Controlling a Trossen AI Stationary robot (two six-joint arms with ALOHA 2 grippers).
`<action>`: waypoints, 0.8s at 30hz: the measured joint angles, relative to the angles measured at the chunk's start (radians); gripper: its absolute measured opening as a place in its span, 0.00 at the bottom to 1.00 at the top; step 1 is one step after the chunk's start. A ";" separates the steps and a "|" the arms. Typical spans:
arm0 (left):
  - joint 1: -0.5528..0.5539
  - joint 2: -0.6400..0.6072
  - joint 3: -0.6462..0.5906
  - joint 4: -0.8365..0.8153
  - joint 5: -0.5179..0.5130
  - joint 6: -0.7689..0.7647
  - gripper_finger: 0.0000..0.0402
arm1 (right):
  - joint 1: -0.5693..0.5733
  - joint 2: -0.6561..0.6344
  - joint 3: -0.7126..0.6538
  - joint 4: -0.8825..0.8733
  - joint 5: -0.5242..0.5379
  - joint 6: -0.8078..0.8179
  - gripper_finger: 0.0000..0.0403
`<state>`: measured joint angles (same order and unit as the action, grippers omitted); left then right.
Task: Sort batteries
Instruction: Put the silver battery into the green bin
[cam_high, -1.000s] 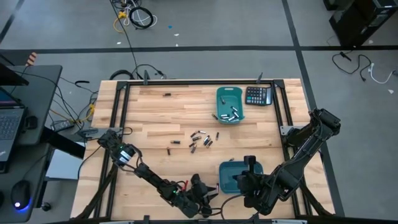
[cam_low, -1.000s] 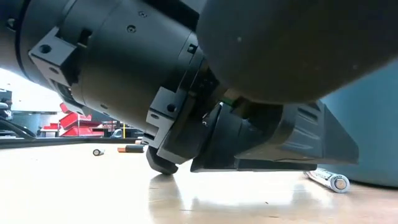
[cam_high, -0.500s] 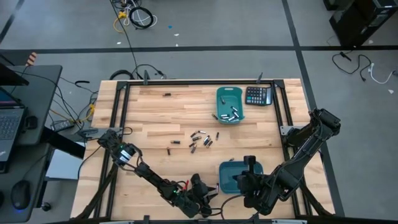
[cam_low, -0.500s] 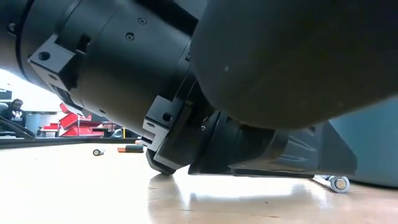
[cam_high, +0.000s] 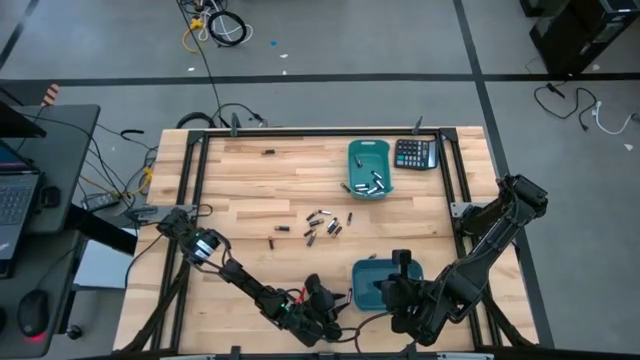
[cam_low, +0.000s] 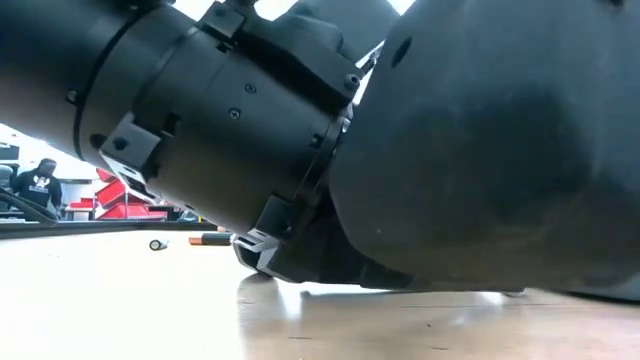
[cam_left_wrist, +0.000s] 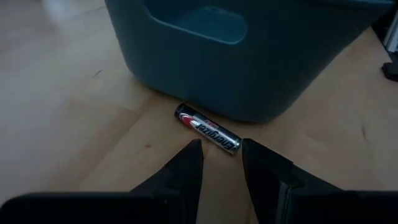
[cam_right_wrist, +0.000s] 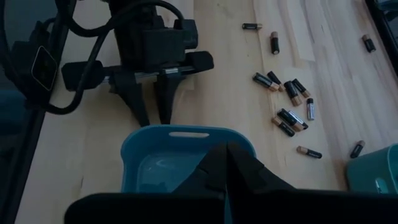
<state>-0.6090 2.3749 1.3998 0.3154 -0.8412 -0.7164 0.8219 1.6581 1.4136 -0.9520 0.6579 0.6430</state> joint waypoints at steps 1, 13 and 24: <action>0.000 0.000 0.000 -0.001 -0.003 0.001 0.30 | 0.000 0.000 0.000 0.000 0.000 0.000 0.00; 0.003 -0.003 -0.003 -0.077 -0.114 0.027 0.30 | 0.000 0.000 0.000 0.015 0.000 0.000 0.00; 0.002 -0.005 -0.003 -0.105 -0.170 0.076 0.30 | 0.000 0.000 0.000 0.016 0.000 0.000 0.00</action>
<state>-0.6071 2.3695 1.3972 0.2102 -1.0117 -0.6404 0.8219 1.6581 1.4136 -0.9363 0.6579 0.6434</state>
